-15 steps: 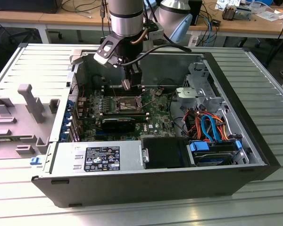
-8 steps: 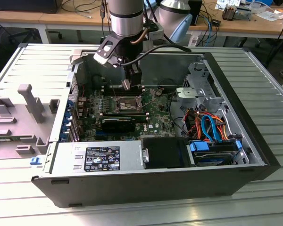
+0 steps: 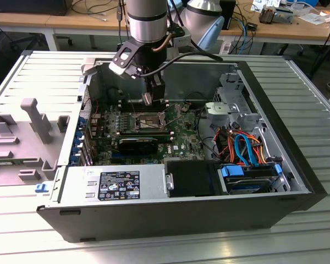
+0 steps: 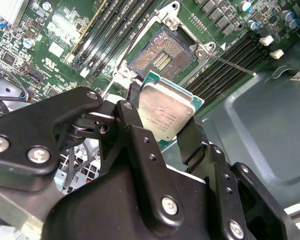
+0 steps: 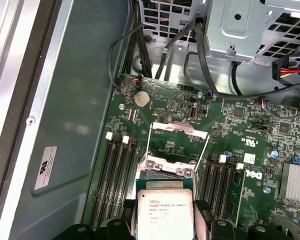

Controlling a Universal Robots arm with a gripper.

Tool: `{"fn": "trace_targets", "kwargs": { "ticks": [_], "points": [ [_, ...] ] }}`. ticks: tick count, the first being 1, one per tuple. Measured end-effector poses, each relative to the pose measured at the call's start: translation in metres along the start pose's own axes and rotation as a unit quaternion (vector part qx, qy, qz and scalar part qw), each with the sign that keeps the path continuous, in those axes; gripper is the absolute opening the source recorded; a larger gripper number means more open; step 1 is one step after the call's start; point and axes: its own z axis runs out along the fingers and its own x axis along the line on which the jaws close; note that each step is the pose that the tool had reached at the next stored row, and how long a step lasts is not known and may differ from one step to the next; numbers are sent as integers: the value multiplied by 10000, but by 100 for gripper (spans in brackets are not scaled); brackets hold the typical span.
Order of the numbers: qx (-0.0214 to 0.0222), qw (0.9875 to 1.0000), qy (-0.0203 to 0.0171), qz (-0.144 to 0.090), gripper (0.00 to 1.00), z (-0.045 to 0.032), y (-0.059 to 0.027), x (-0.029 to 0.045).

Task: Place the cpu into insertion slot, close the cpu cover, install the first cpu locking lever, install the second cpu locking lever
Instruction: 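Place the cpu into insertion slot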

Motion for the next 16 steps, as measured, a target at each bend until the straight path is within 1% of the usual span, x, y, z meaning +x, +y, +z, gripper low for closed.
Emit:
{"fn": "trace_targets", "kwargs": {
  "ticks": [10, 13, 16],
  "points": [
    [-1, 10000, -6, 65, 55, 1, 0, 0],
    [-3, 9999, -14, 153, 55, 2, 0, 0],
    [-3, 9999, -15, 168, 55, 3, 0, 0]
  ]
}}
